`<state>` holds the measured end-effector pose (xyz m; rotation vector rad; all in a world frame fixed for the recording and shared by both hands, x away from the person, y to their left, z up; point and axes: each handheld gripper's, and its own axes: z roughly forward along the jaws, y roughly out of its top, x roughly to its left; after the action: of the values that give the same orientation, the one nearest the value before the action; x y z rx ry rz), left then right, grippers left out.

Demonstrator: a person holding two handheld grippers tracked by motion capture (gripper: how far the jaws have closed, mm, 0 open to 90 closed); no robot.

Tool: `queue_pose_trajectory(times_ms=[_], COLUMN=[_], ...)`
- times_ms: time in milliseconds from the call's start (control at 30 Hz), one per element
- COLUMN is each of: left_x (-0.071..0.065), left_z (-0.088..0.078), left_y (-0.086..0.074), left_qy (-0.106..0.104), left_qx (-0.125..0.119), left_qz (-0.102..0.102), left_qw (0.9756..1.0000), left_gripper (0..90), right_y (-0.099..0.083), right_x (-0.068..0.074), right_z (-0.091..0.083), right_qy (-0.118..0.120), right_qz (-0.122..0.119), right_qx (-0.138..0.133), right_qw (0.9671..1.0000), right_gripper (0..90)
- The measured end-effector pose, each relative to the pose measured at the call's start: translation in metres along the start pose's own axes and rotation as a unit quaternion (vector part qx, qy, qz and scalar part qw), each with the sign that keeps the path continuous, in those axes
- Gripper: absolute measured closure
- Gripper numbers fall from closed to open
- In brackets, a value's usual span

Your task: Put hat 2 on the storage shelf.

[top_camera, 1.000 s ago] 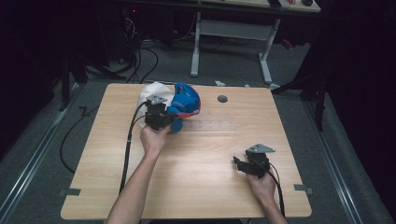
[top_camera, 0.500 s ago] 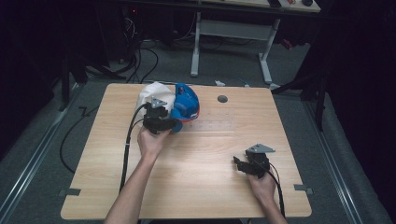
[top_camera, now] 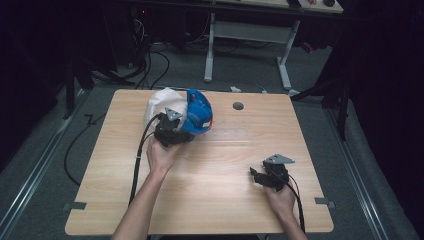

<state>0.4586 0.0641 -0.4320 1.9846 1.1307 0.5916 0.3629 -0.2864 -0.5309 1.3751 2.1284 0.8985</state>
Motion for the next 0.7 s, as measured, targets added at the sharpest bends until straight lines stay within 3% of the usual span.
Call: queue_pose_trajectory(times_ms=[300, 333, 367, 400, 467, 533, 567, 700], left_x=[-0.009, -0.011, -0.018, -0.018, -0.023, -0.023, -0.022, -0.023], left_z=[-0.001, -0.001, 0.001, 0.001, 0.003, 0.003, 0.001, -0.006], left_y=[-0.007, -0.008, -0.009, -0.009, -0.009, -0.009, -0.009, -0.012], left_qy=[0.02, 0.03, 0.045, 0.045, 0.058, 0.053, 0.041, 0.033], left_qx=[0.003, 0.003, 0.008, 0.008, 0.014, 0.011, 0.003, -0.013], left_qz=[0.038, 0.047, 0.075, 0.075, 0.095, 0.092, 0.08, 0.072], left_qw=[0.9991, 0.9984, 0.9961, 0.9961, 0.9937, 0.9944, 0.996, 0.9967], left_gripper=[33.6, 33.6, 28.4, 26.8, 24.3, 24.2, 24.1, 25.7], right_y=[0.0, 0.0, 0.0, 0.0, 0.0, 0.0, 0.0, 0.0], right_x=[0.0, 0.0, 0.0, 0.0, 0.0, 0.0, 0.0, 0.0], right_z=[0.0, 0.0, 0.0, 0.0, 0.0, 0.0, 0.0, 0.0], right_qy=[0.0, 0.0, 0.0, 0.0, 0.0, 0.0, 0.0, 0.0], right_qz=[0.0, 0.0, 0.0, 0.0, 0.0, 0.0, 0.0, 0.0], right_qx=[0.0, 0.0, 0.0, 0.0, 0.0, 0.0, 0.0, 0.0], right_qw=[1.0, 1.0, 1.0, 1.0, 1.0, 1.0, 1.0, 1.0], right_gripper=[37.9, 37.9, 37.9, 37.9, 37.8, 37.8, 37.8, 37.8])
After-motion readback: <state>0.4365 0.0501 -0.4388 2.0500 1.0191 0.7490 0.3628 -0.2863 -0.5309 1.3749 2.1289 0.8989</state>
